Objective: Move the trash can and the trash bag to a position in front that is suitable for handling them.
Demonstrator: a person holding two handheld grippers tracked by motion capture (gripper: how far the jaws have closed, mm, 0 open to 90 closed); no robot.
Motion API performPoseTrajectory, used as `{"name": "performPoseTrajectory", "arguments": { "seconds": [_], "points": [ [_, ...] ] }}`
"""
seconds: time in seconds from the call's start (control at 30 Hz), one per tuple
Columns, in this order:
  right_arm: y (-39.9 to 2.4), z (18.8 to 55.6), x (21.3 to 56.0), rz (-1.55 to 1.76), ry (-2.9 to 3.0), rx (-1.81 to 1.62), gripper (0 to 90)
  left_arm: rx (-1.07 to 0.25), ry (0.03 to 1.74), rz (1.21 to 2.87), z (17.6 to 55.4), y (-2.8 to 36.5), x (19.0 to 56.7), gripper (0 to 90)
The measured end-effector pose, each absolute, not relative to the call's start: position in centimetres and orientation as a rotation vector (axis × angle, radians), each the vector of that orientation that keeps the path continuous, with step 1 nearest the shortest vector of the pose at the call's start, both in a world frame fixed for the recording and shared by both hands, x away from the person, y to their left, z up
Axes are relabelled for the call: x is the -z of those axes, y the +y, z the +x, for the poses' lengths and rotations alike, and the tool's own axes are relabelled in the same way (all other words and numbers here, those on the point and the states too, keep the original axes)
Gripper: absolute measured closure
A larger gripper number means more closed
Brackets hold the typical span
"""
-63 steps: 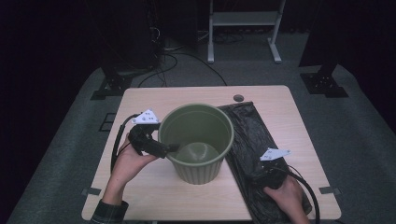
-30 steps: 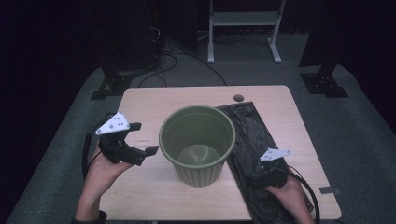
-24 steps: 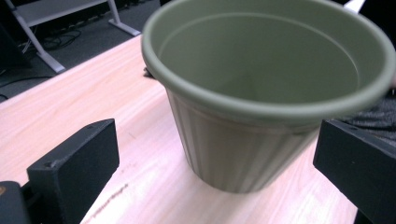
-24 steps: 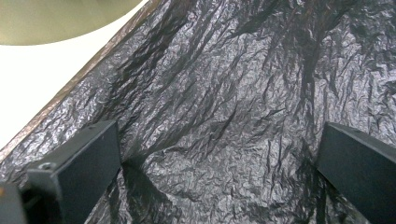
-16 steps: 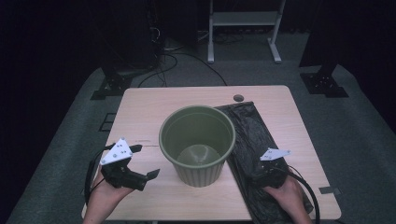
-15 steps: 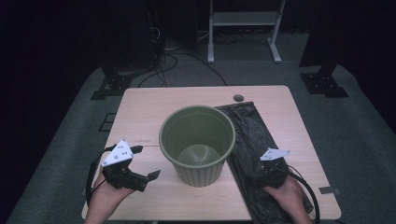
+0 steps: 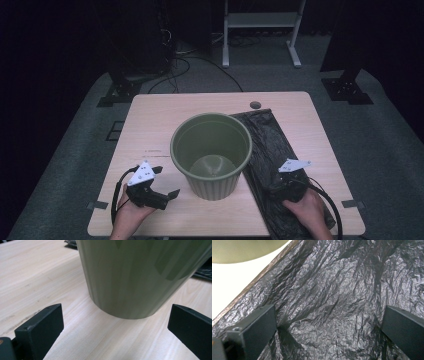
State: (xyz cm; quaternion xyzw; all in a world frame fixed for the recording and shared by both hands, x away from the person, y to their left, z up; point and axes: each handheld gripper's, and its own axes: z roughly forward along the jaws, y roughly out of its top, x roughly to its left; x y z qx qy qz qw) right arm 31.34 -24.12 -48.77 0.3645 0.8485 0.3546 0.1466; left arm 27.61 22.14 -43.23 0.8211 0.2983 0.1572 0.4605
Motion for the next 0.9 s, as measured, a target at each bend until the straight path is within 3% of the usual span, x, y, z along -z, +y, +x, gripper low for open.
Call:
{"name": "performPoseTrajectory", "arguments": {
  "seconds": [0.9],
  "points": [
    [-24.1,31.3,48.8,1.043,2.448,-1.024,0.0,-0.423,0.828,2.144,30.5,21.4,48.0,0.0]
  ]
}}
